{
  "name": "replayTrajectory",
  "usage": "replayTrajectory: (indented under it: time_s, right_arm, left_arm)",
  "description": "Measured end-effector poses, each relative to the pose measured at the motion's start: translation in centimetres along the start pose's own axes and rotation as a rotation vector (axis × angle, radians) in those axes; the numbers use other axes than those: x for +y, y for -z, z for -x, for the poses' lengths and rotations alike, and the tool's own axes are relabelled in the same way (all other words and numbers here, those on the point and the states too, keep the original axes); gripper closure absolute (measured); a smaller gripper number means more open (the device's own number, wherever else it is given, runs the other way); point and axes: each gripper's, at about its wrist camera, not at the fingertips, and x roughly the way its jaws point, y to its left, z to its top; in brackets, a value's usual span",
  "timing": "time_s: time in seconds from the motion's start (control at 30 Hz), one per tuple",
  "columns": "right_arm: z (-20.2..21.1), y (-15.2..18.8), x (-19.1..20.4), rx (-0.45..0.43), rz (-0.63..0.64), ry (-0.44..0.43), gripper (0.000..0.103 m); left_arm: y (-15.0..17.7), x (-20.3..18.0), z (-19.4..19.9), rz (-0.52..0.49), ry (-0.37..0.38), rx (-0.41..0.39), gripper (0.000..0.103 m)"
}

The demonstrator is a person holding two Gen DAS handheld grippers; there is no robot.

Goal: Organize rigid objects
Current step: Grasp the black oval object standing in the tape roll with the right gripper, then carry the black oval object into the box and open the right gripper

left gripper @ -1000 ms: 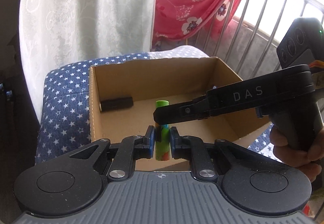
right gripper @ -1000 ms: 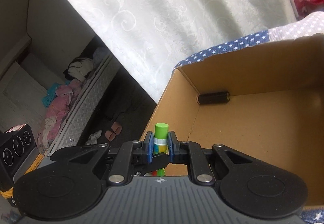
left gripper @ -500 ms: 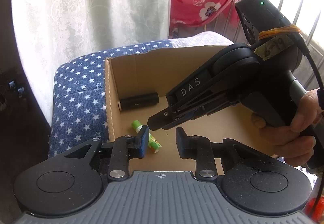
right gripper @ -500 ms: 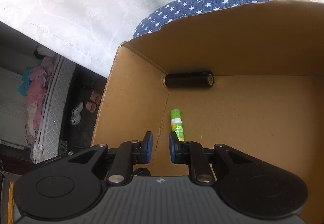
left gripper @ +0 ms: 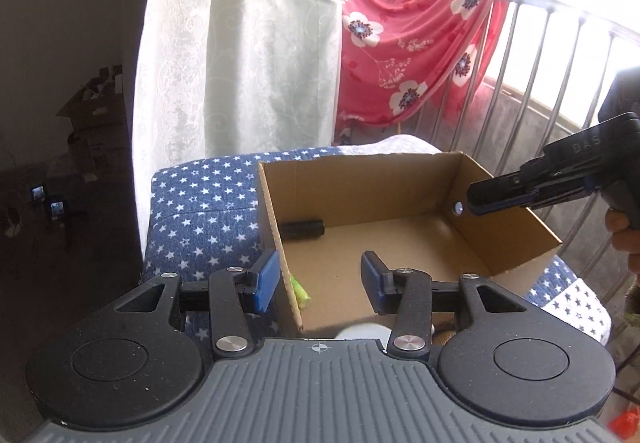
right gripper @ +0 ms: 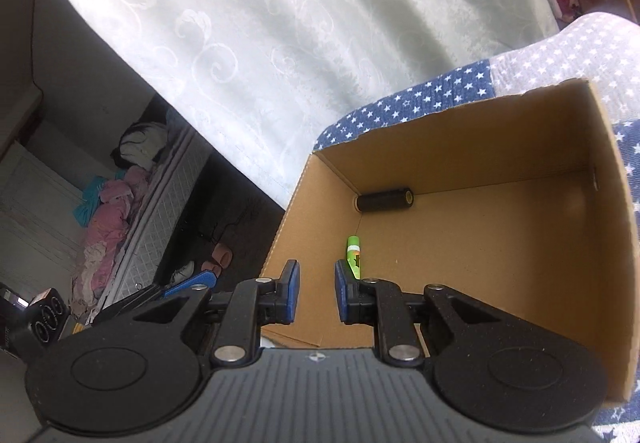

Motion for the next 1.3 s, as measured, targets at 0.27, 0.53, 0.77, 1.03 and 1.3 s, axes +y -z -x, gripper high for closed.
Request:
replayTrajectory:
  time_s: [0.27,0.53,0.77,1.03,1.3]
  right_arm:
    - [1.7,7.9,0.8,0.024,0.030,-0.031,0.074]
    - [-4.4,13.9,0.7,0.078,0.066,0.052,0.074]
    - [-7.2,15.4,0.4,0.080,0.111,0.095,0.072]
    - [-8.6,15.5,-0.7,0.086,0.084,0.071,0.073]
    - [-7.0,16.0,0.8,0.046,0.173,0.064,0.081]
  left_arm:
    - [6.6,-2.1,1.9,-0.013,0.142,0.101,0.059]
    - [11.7,-5.2,0.1,-0.039,0.154,0.159,0.059]
    - [12.9,-5.9,-1.8,-0.062,0.101,0.163,0.059]
    - [13.0,-5.7,-2.9,-0.077,0.070,0.147,0.059]
    - [12.8,-6.3,-2.5,-0.088,0.075,0.129,0.072]
